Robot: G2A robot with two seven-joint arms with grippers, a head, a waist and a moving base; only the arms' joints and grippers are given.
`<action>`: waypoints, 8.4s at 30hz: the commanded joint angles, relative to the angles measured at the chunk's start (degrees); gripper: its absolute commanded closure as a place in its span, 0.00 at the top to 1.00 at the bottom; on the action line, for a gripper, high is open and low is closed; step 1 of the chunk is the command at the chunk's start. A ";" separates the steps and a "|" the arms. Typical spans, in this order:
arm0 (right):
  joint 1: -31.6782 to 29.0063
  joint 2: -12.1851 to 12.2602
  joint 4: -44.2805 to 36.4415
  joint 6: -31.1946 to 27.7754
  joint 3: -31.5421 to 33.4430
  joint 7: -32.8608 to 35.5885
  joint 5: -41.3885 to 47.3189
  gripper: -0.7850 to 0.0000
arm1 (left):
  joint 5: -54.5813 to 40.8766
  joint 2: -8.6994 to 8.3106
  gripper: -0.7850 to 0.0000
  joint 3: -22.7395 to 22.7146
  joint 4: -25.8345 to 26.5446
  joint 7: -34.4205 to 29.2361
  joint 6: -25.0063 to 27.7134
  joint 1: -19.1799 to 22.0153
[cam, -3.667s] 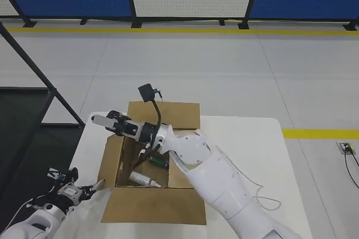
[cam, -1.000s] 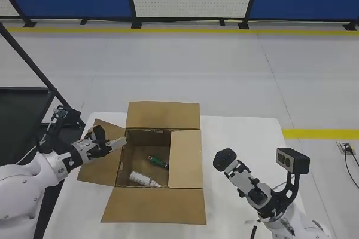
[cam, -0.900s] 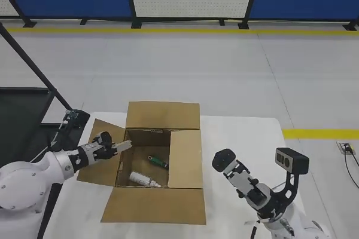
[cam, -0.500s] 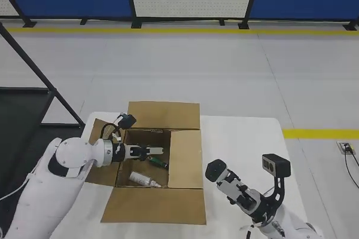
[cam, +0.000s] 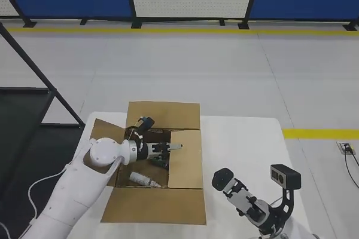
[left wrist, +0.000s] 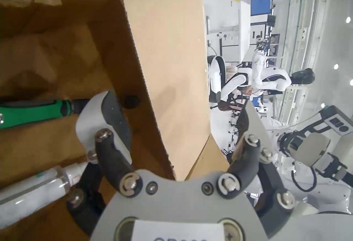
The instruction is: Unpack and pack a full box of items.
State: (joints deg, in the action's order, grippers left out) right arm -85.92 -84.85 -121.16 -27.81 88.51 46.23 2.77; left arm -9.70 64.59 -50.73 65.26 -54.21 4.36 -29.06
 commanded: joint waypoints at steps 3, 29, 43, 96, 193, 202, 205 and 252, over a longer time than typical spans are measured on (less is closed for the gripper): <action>-0.39 0.50 -0.68 -0.40 -0.01 0.17 -0.11 1.00 | -2.20 1.26 1.00 1.41 -1.16 2.93 1.23 0.52; -0.29 3.56 -2.04 1.36 -0.13 0.78 -3.25 1.00 | 8.11 -0.15 1.00 -4.25 25.19 9.05 -2.34 -3.55; -6.93 5.26 -6.46 1.56 4.25 -0.64 -4.56 1.00 | 3.15 5.24 1.00 6.41 18.49 15.95 -3.77 4.20; 4.87 8.50 11.50 19.16 -0.87 -7.96 -13.46 1.00 | 6.32 -3.16 1.00 -54.31 39.87 12.11 1.73 -37.20; 64.65 5.61 24.39 43.57 -44.33 23.24 -54.99 1.00 | -17.43 -6.42 1.00 -69.60 33.56 10.46 9.65 -51.45; 69.68 3.39 28.99 44.93 -48.60 23.05 -54.28 1.00 | -18.51 -6.59 1.00 -70.01 33.27 9.71 9.07 -51.90; 69.68 3.39 28.99 44.93 -48.60 23.05 -54.28 1.00 | -18.51 -6.59 1.00 -70.01 33.27 9.71 9.07 -51.90; 82.86 -17.86 89.14 16.00 -70.21 13.99 -41.88 1.00 | -20.62 -7.40 1.00 -70.84 34.45 7.34 6.41 -53.76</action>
State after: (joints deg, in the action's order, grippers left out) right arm -2.81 -102.58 -32.30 -12.64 18.53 60.73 -38.18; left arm -30.40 57.18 -121.71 99.56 -47.18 10.91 -82.71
